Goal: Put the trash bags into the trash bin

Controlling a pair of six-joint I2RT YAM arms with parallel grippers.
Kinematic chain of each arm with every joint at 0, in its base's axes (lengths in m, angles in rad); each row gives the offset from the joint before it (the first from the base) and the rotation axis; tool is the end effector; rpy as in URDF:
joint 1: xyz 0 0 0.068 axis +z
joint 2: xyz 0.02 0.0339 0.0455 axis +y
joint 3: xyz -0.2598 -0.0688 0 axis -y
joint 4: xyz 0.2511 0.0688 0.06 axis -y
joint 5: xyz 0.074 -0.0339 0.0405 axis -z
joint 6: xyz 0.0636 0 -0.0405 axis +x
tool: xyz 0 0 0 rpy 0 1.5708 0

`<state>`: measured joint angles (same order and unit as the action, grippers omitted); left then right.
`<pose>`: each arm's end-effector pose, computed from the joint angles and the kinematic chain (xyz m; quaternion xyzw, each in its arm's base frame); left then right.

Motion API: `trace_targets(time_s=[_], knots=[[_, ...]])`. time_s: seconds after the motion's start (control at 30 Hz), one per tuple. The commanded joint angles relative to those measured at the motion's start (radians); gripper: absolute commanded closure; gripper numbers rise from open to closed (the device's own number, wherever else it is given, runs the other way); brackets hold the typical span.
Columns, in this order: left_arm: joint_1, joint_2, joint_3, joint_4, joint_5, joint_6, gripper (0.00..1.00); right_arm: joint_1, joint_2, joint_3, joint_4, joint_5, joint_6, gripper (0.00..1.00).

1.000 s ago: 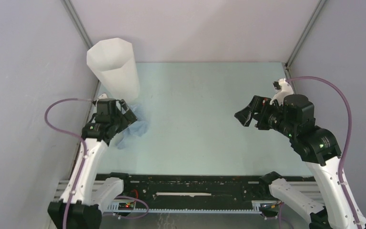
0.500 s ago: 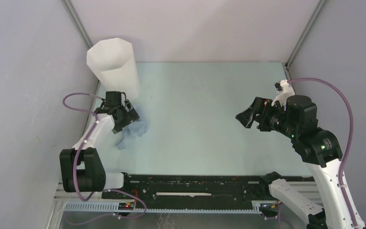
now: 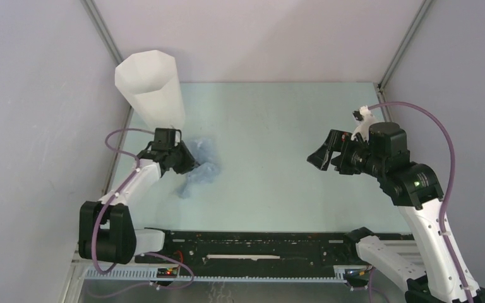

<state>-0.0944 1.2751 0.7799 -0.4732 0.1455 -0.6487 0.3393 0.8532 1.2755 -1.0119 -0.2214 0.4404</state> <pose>0.2693 -0.0348 0.1827 -0.2399 0.9220 -0.1721 0.2505 0.1525 0.0686 0.3912 -0.0077 0.8782 0.2681 0.3961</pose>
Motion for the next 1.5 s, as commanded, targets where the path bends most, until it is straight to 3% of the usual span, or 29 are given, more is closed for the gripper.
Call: trace_targets(time_s=[0.0,0.27,0.47,0.57,0.7,0.8,0.87,1.0,1.07,1.33,1.4,1.47], knots=[[-0.097,-0.046,-0.005,0.083,0.072,-0.104,0.77,-0.006,0.023,-0.011,0.004,-0.034,0.009,0.01],[-0.315,-0.023,0.021,0.263,0.149,-0.340,0.87,0.015,0.072,-0.087,0.017,-0.215,-0.027,0.00],[-0.434,0.014,0.033,0.354,0.173,-0.508,0.88,0.174,0.088,-0.187,0.111,-0.192,0.063,0.00],[-0.456,0.063,0.053,0.417,0.209,-0.544,0.64,0.258,0.118,-0.246,0.179,-0.142,0.118,0.00],[-0.465,0.099,0.139,0.334,0.235,-0.412,0.29,0.272,0.157,-0.314,0.251,-0.145,0.169,0.01],[-0.469,0.032,0.171,0.204,0.188,-0.282,0.12,0.270,0.177,-0.341,0.298,-0.156,0.179,0.01],[-0.469,-0.019,0.159,0.122,0.149,-0.204,0.07,0.269,0.192,-0.358,0.320,-0.161,0.183,0.01],[-0.475,-0.055,0.085,0.036,0.193,-0.126,0.06,0.273,0.231,-0.415,0.416,-0.236,0.228,0.07],[-0.495,-0.073,0.030,0.029,0.187,-0.139,0.11,0.283,0.256,-0.440,0.470,-0.268,0.263,0.12],[-0.586,-0.115,-0.163,0.186,0.149,-0.240,0.14,0.303,0.452,-0.467,0.575,-0.287,0.301,0.13],[-0.604,-0.083,-0.170,0.226,0.150,-0.244,0.20,0.304,0.505,-0.466,0.581,-0.285,0.293,0.18],[-0.618,-0.042,-0.160,0.253,0.154,-0.245,0.34,0.295,0.561,-0.459,0.587,-0.299,0.281,0.29]])
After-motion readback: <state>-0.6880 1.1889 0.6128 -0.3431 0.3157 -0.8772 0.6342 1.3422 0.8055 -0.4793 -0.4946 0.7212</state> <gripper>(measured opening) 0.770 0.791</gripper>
